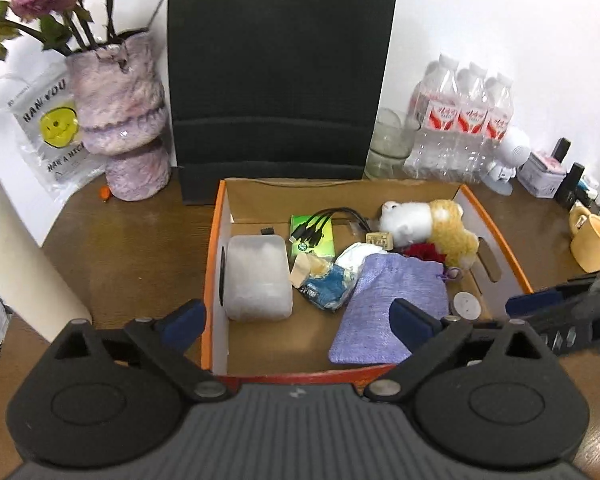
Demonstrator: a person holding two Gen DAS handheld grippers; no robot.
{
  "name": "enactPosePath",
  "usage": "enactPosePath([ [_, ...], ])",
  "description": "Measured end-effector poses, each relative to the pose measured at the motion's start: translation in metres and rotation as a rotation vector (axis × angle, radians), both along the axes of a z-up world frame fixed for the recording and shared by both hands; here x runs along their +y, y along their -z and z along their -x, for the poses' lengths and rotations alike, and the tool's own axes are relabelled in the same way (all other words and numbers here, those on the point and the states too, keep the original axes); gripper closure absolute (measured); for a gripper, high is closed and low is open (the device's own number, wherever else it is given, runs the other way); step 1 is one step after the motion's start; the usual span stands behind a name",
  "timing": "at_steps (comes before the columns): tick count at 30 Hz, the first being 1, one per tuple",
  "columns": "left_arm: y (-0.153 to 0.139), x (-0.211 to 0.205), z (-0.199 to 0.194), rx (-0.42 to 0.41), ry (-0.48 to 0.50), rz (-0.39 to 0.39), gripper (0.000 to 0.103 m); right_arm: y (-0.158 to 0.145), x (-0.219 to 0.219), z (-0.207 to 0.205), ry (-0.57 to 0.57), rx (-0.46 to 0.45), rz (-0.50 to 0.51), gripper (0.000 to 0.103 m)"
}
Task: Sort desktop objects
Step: 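Withdraw both tools from the cardboard box toward the remaining items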
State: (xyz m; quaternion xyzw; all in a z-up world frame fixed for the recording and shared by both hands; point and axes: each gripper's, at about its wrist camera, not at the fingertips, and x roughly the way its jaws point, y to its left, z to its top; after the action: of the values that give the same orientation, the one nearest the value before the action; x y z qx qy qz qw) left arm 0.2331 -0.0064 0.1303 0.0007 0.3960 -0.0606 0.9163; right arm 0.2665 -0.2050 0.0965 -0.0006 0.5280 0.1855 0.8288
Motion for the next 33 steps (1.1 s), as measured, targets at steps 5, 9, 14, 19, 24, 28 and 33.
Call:
enactPosePath([
  [5, 0.000, 0.002, 0.017, -0.017, 0.022, 0.015, 0.000, 0.002, -0.003, -0.002, 0.069, 0.015, -0.168, 0.038],
  [9, 0.005, 0.012, 0.024, -0.038, 0.006, -0.003, 0.000, 0.031, 0.020, -0.013, 0.065, 0.122, -0.254, 0.060],
  [14, 0.007, 0.038, 0.016, -0.036, -0.083, 0.038, 0.000, 0.042, 0.039, -0.017, 0.088, 0.138, -0.469, 0.077],
  [19, 0.004, 0.050, 0.008, -0.049, -0.141, 0.102, 0.000, 0.033, 0.032, -0.008, 0.233, 0.111, -0.530, 0.088],
  [24, 0.005, 0.049, 0.010, -0.051, -0.147, 0.097, 0.000, 0.023, 0.041, -0.012, 0.159, 0.196, -0.540, 0.021],
  [28, 0.007, 0.047, 0.010, -0.043, -0.139, 0.071, 0.000, 0.003, 0.019, -0.014, 0.167, 0.109, -0.429, 0.015],
  [33, 0.014, 0.028, 0.001, 0.018, -0.094, 0.070, 0.000, -0.005, -0.015, -0.008, 0.212, 0.016, -0.171, 0.013],
])
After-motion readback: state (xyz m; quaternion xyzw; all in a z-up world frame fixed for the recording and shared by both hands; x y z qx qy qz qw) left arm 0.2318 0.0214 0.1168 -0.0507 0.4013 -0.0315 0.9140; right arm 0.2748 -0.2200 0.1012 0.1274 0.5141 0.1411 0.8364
